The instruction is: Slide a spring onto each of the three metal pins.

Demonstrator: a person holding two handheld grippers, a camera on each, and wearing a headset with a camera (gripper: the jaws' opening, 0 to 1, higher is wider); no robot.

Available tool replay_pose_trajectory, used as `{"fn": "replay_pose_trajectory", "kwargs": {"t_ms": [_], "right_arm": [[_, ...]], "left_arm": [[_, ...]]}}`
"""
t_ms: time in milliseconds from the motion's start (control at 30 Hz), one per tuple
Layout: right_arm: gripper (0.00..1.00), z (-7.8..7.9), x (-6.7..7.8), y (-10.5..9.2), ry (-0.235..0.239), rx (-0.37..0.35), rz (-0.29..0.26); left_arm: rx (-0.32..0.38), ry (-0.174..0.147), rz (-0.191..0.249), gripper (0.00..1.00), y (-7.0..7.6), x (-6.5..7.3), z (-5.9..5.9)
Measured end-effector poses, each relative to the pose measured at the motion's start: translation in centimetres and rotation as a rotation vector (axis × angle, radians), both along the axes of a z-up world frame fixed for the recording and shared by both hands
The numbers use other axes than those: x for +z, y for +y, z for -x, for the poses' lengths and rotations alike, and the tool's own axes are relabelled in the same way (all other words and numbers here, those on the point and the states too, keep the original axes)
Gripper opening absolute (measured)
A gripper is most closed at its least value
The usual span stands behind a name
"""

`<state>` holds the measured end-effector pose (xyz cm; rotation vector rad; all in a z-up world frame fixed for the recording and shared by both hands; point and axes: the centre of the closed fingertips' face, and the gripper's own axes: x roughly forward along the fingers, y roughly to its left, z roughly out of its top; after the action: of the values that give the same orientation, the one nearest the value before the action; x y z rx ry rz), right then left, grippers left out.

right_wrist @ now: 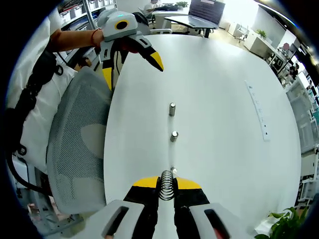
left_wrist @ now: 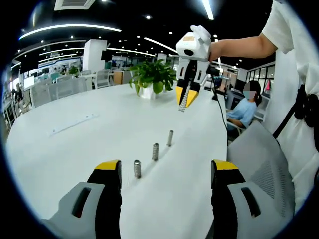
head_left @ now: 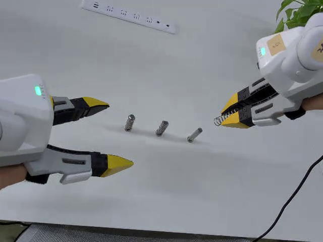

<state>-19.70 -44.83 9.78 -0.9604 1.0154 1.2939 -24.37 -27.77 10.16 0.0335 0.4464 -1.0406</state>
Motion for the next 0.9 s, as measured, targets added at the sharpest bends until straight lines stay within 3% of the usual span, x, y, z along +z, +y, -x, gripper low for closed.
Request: {"fn": "replay_pose_trajectory", "kwargs": {"t_ms": [133,433,567,900], "right_arm": [[0.07,-0.4,-1.1,0.2,0.001,-0.009,0.011],[0.07,-0.7,-3.4,0.4,0.021,-0.025,0.037],[0.07,-0.8,-4.8,0.2,0.033,-0.019,0.057],[0.07,-1.1,-5.8,0.3,0.056,-0.024,0.070]], "left_arm": [[-0.004,-0.011,-0.021,0.85,0.6,-0.6,-0.2],[-0.002,-0.004,0.029,0.99,0.7,-1.1,-0.5],[-0.004,0.009,0.032,0.99,0.6,-1.4,-0.5],[0.000,0.017,0.044,0.99,0.8,-1.6,-0.6]]}}
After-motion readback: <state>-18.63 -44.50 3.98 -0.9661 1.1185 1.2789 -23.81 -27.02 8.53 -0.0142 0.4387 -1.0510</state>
